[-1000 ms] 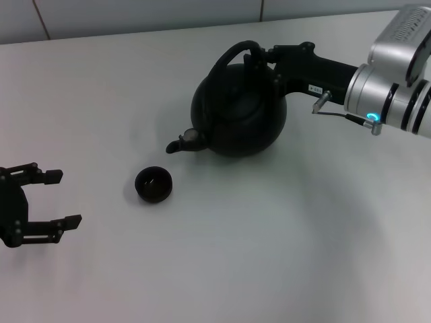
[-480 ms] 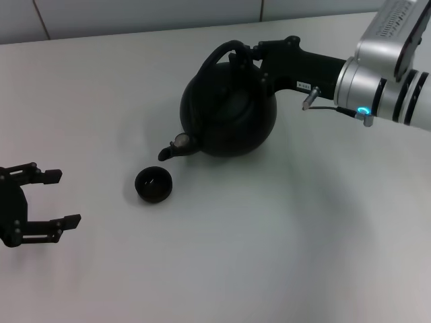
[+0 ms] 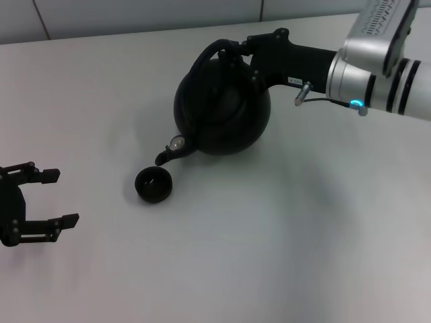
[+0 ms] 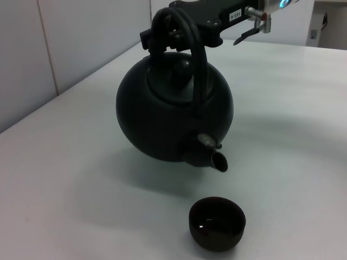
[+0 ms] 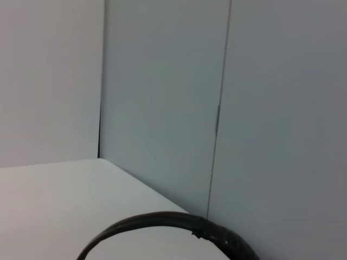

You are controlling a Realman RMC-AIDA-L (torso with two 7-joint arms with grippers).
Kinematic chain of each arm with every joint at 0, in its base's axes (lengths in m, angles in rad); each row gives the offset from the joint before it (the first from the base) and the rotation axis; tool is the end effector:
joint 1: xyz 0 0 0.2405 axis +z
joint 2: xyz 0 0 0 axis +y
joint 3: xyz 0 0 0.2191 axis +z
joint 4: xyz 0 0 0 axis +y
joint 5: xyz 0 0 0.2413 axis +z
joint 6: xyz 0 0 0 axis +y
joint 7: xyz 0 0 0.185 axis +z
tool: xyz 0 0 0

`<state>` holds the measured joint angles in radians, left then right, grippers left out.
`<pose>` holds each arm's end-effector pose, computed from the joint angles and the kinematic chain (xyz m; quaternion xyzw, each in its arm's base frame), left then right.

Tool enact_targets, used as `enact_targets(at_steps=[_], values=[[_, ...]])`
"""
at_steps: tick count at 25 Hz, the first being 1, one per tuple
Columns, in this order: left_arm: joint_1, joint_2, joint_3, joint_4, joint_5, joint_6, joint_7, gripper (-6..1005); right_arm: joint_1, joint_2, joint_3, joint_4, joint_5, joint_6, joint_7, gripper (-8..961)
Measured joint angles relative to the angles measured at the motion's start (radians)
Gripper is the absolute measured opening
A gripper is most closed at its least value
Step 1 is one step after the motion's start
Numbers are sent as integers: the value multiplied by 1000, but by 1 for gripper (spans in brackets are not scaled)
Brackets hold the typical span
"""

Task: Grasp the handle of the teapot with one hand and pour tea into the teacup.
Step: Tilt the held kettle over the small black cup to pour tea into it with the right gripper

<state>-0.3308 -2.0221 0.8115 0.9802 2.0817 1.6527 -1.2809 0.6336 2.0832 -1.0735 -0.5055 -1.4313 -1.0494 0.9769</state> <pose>-0.2800 0.3188 0.0376 -0.9777 -0.1065 -0.1009 0.1505 0.1911 0.4318 -0.0511 -0.9168 0.0938 0.2440 0.3019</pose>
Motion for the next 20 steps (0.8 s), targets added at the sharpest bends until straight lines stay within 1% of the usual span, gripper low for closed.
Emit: enact_targets(at_steps=[4,15,20], values=[[1,0,0,0,0,-1,0,846,0,0,-38,-29,0,21,0,139],[1,2,0,0,0,-1,0,846,0,0,-77,-84,0,51,-1,139],[1,4,0,0,0,-1,0,846,-1,0,-134,-124,0,88,-4,139]])
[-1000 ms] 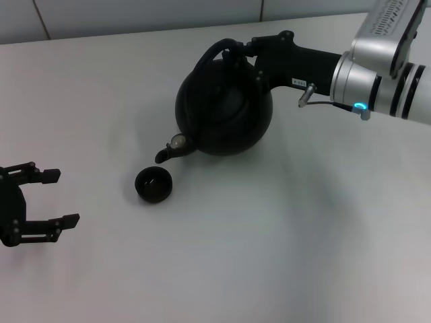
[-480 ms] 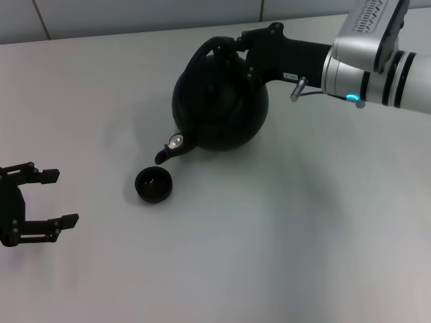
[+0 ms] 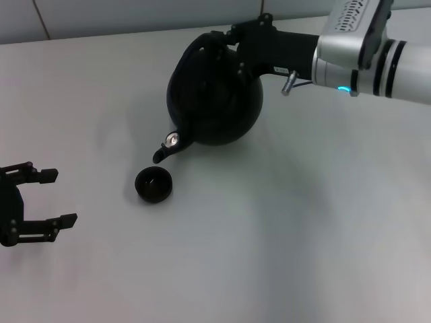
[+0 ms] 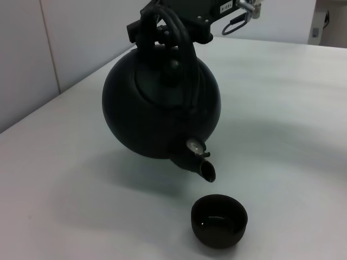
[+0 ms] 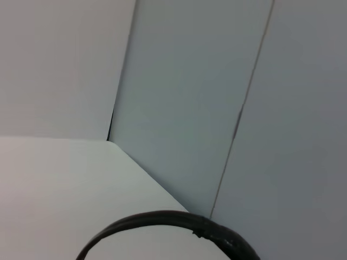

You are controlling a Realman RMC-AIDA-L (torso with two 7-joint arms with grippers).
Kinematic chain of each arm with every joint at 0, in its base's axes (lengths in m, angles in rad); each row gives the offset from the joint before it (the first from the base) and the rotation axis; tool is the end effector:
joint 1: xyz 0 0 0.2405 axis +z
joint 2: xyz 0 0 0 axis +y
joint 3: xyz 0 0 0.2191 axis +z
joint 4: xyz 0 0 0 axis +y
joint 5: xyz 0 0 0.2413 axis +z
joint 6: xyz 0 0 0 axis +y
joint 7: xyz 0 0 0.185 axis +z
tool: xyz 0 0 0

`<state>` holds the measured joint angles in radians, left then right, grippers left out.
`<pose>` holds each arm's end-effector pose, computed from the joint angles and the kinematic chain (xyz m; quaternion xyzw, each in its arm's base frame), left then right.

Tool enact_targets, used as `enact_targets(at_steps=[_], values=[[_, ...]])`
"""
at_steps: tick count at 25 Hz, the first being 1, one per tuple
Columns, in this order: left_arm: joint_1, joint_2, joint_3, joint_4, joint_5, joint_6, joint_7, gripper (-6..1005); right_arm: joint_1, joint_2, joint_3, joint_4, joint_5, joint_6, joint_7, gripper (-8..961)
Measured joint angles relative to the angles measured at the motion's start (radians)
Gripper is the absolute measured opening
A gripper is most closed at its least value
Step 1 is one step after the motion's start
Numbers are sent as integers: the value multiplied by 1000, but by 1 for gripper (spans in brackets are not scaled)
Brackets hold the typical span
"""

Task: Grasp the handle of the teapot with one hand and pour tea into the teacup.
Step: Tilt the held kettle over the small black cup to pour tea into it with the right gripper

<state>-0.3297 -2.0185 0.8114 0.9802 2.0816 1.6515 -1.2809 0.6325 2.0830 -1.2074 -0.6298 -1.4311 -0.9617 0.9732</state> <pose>-0.2811 0.3189 0.0390 -0.9776 -0.1069 -0.0990 0.1519 0.1642 0.4433 -0.0521 -0.9277 0.0228 0.2069 0.3098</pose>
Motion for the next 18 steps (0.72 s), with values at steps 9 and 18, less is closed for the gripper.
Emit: enact_targets(at_steps=[9,18], values=[[0,-1,0,0,0,-2,0,847,1,-1,-35,-35,-1,10,-6,139],[0,-5,0,0,0,-13,0,847,2,-2,-41,-42,-16,9,-7,139]])
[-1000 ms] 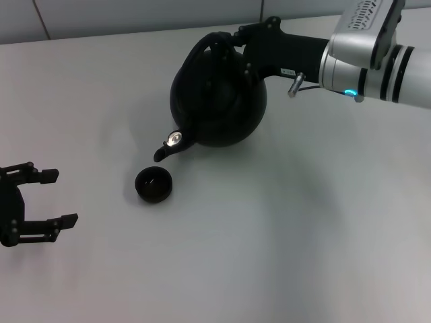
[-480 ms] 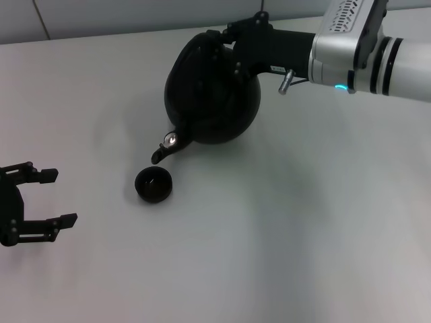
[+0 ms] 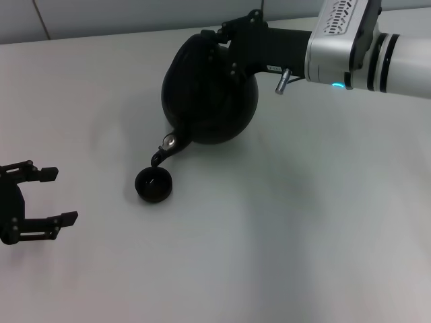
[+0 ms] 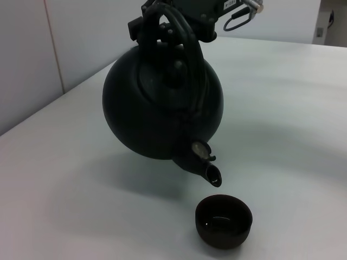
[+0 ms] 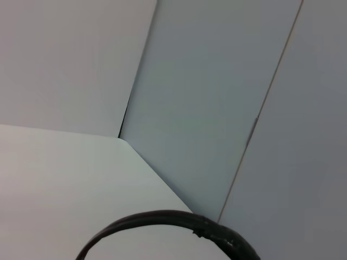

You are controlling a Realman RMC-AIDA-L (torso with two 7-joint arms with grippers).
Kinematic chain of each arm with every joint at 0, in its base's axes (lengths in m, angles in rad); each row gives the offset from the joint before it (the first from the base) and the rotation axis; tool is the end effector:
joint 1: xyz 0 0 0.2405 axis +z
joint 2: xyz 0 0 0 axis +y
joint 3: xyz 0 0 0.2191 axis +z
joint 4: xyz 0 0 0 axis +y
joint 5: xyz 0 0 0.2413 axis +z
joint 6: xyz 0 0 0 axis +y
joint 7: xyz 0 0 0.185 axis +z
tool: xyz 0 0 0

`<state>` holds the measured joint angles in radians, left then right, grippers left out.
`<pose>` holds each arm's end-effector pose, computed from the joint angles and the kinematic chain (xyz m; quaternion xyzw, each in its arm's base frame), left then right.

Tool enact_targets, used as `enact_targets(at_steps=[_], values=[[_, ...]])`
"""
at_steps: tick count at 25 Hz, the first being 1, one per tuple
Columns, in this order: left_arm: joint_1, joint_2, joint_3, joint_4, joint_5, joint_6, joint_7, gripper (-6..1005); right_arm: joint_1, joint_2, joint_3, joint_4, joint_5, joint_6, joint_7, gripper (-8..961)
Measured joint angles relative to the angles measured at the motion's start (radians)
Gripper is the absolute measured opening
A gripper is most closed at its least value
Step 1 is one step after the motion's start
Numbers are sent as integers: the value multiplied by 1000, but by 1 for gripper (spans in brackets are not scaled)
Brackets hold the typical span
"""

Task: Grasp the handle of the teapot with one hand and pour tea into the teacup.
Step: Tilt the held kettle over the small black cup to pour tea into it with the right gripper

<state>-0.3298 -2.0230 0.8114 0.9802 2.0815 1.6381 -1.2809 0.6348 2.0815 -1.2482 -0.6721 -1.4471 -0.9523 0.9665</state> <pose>-0.2815 0.3207 0.0379 -0.9767 -0.1081 -0.0985 0.1571 0.1521 0.4437 -0.0540 -0.9323 -0.0117 0.1954 0.3042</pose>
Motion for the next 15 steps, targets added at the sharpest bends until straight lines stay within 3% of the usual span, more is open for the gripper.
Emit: enact_targets(at_steps=[15], values=[[0,0,0,0,0,-5,0,847,-3,2,-25,-27,-24,1,0,138]])
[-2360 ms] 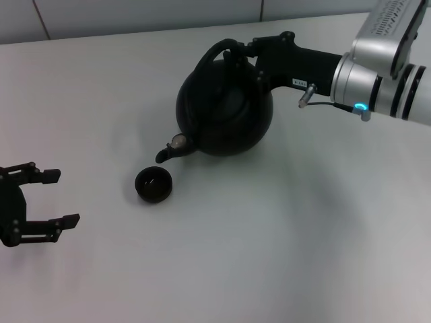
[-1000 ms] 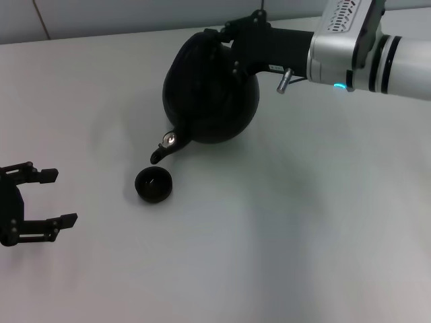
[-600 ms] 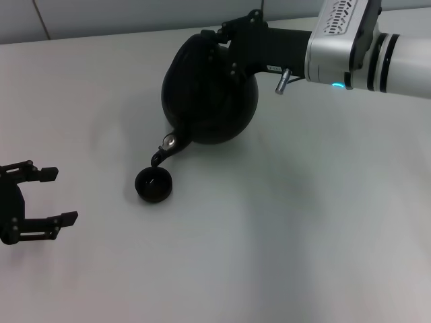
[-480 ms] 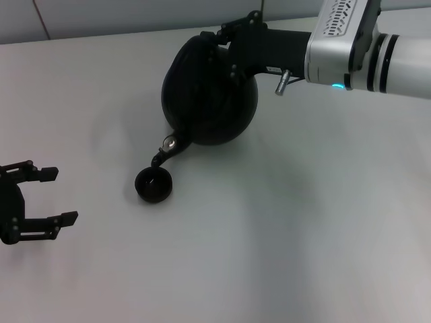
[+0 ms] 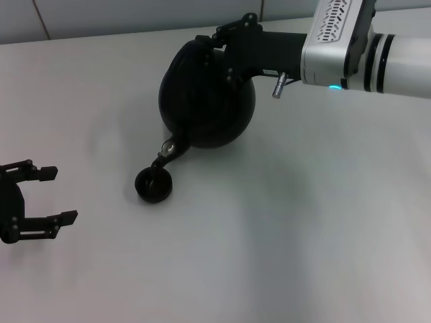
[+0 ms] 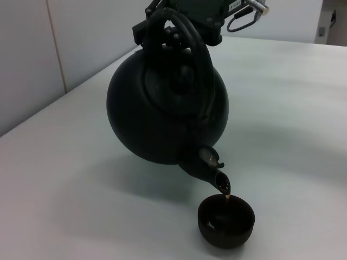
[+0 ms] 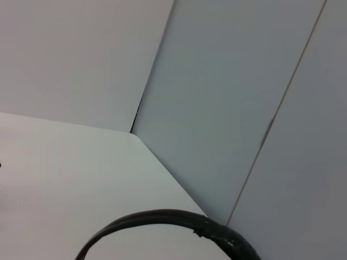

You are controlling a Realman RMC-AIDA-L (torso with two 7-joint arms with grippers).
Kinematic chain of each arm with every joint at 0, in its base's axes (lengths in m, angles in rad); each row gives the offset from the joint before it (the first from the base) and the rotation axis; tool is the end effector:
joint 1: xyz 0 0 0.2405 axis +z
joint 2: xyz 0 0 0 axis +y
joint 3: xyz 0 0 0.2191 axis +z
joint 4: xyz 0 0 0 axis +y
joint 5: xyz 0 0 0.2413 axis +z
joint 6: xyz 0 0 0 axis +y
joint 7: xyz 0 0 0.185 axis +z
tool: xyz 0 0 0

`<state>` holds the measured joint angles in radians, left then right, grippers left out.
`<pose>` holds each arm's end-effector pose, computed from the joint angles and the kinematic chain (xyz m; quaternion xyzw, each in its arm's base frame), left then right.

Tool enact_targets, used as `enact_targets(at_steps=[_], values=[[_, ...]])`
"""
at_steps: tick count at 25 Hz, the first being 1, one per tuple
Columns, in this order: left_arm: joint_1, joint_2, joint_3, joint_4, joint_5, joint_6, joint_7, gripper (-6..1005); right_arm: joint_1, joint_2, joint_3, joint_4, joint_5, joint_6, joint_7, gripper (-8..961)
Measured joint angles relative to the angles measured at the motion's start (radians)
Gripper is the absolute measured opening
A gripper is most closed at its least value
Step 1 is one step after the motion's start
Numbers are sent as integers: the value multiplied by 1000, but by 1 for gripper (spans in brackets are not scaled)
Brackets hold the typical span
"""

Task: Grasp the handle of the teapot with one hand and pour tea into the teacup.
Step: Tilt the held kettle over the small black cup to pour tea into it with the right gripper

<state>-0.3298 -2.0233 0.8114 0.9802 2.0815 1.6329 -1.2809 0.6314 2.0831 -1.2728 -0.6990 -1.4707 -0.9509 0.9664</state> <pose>-0.2819 0.3215 0.0380 -0.9764 -0.1085 -0.0977 0.1594 0.1468 0.4413 -0.0575 -0.9363 -0.0323 0.1852 0.2965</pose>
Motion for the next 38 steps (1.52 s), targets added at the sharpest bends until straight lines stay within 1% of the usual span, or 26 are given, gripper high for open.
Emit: enact_targets(at_steps=[21,25,38], values=[[1,4,5,-5,0,-10,1,846,4,0,-23,-20,-14,0,0,138],[4,0,1,0,21,-12,2,846,-2,1,-37,-41,-27,0,0,139],[8,-3,0,0,24,-11,7,846,-7,2,-39,-69,-48,1,7,139]])
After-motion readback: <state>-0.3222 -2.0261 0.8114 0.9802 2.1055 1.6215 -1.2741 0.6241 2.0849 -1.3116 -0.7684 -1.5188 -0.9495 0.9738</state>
